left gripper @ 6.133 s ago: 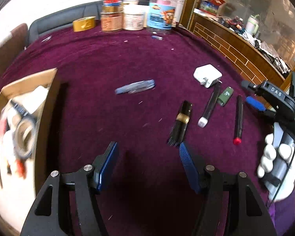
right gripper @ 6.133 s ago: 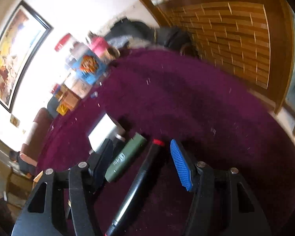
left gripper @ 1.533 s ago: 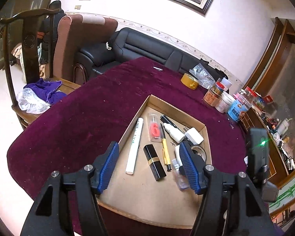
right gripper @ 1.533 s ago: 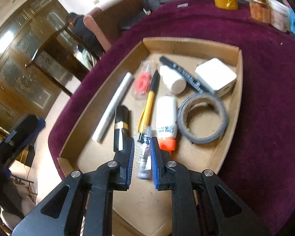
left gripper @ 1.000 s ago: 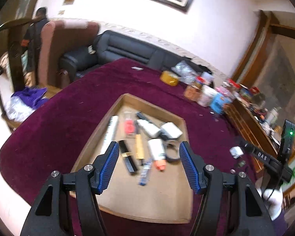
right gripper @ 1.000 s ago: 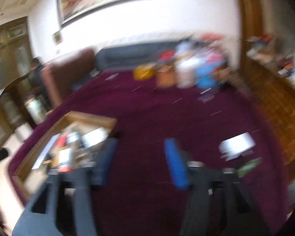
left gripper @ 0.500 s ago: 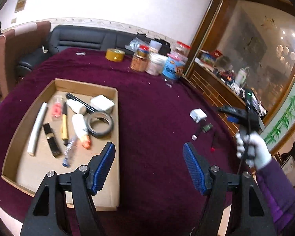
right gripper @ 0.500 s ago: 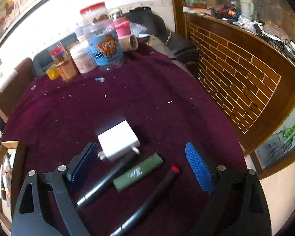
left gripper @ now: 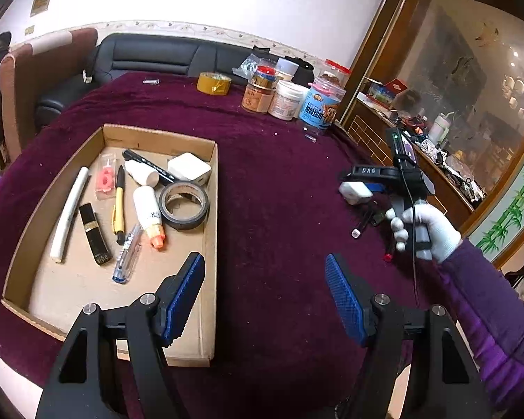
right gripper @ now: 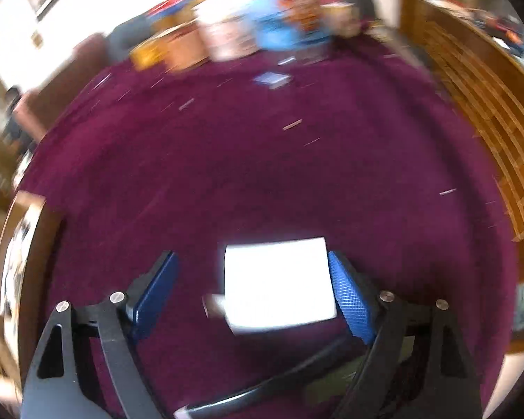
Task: Organize rigid objects
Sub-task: 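Move both open tools back, bringing the right tool to the white charger block, then grasp the white charger block with the left tool, then carry the charger into the tray with the left tool while the right tool grasps a black marker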
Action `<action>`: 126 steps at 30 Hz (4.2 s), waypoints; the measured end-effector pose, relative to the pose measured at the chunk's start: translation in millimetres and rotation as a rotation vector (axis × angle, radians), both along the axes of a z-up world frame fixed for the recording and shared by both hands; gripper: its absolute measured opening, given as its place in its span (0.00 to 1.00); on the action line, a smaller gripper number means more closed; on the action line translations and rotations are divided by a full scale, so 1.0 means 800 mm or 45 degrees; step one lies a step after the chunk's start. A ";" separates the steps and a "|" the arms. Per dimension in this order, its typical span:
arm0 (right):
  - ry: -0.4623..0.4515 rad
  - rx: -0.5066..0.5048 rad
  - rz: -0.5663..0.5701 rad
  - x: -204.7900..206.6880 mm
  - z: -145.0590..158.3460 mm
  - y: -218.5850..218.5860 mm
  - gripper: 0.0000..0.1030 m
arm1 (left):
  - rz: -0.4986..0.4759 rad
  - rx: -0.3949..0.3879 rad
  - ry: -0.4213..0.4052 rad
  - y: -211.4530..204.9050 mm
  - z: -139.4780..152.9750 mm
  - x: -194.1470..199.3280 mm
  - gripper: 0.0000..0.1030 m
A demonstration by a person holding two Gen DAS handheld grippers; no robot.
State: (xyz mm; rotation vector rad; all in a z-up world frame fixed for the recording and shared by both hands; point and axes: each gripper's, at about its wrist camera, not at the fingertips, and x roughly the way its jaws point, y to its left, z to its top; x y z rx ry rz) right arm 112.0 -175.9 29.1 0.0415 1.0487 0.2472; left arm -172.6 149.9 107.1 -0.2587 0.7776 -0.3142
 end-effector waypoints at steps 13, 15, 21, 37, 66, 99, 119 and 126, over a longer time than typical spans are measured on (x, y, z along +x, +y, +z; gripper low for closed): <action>-0.134 -0.030 0.310 -0.084 0.038 0.084 0.83 | -0.029 -0.037 0.021 -0.003 -0.006 0.000 0.64; -0.141 -0.019 0.208 -0.069 0.039 0.077 0.83 | -0.034 -0.054 0.036 -0.003 -0.010 0.003 0.64; -0.092 0.005 0.109 -0.040 0.014 0.097 0.82 | -0.073 -0.061 0.070 -0.013 -0.015 0.001 0.64; 0.102 0.070 0.292 -0.130 0.003 0.130 0.49 | -0.087 -0.066 0.112 -0.016 -0.022 0.007 0.64; -0.344 0.533 -0.621 -0.178 0.005 -0.200 0.67 | -0.089 0.087 0.357 -0.159 -0.084 0.105 0.64; -0.271 0.459 -0.628 -0.166 -0.008 -0.189 0.67 | -0.160 0.236 0.194 -0.146 -0.090 0.129 0.41; -0.268 0.362 -0.624 -0.164 -0.006 -0.179 0.68 | -0.148 -0.074 0.038 -0.070 -0.017 0.051 0.41; -0.203 0.408 -0.594 -0.172 0.006 -0.173 0.68 | -0.100 -0.110 0.000 -0.027 -0.006 0.026 0.41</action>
